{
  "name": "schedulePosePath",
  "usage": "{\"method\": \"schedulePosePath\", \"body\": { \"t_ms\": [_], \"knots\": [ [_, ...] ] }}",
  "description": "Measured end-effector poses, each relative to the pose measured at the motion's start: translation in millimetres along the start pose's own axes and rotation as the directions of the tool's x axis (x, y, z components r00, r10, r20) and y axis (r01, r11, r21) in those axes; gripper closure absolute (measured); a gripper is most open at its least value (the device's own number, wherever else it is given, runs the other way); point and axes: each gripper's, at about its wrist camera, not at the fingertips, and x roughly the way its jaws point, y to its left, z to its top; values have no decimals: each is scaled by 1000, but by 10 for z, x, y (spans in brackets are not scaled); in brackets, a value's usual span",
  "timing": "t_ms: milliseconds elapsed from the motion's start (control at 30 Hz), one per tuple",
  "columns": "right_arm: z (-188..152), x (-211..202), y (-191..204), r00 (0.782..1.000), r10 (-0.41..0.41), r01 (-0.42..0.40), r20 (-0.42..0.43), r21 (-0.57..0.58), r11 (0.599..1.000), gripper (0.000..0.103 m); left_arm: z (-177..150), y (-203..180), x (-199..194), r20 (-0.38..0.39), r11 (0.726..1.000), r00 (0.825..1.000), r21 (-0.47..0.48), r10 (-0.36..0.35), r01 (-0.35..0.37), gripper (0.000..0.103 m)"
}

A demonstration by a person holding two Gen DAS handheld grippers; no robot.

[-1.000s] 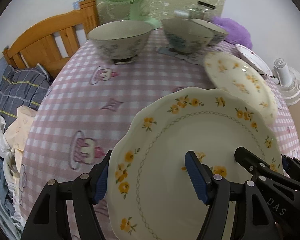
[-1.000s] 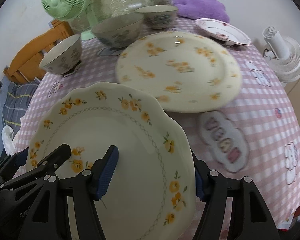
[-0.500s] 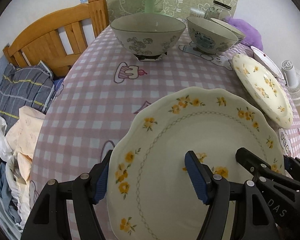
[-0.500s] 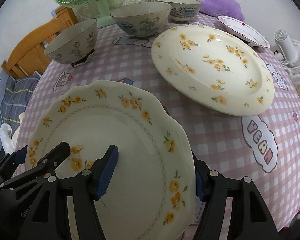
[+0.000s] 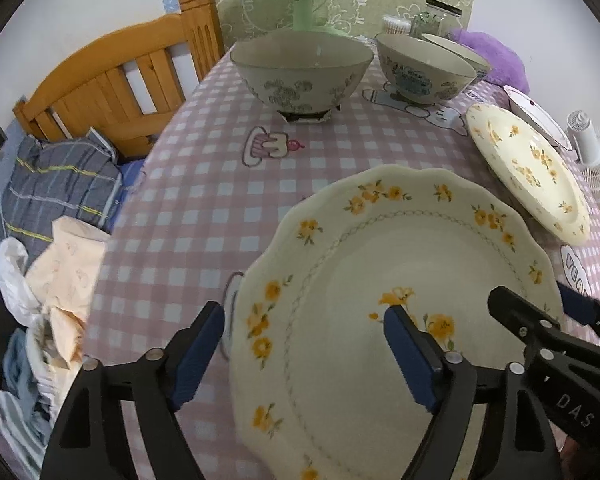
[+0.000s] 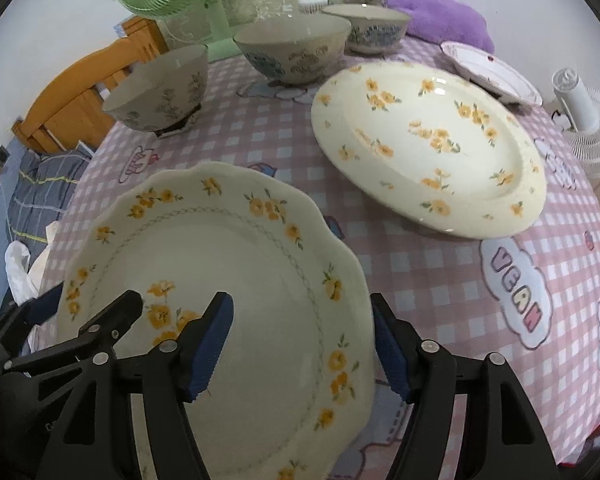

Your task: Organize plates and bowls

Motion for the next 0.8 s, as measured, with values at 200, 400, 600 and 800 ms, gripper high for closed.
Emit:
{"method": "schedulePosePath", "body": {
  "t_ms": [200,400,600,800],
  "knots": [
    [81,-312,-54,999,-2,2,36,-23,1000,21,82,-50,-244,30,999,999,9,-31,30,13],
    [133,-543,-302,998,-11,11,70,5,1000,21,175,-304,-385,65,998,996,-1,-64,64,13],
    [239,-663,-659,994,-19,15,106,38,999,21,309,-633,-433,89,997,993,4,-80,80,13],
    [416,-711,-1017,992,-21,22,121,-4,1000,21,426,-1059,-448,111,997,992,-28,-64,68,13]
  ]
}}
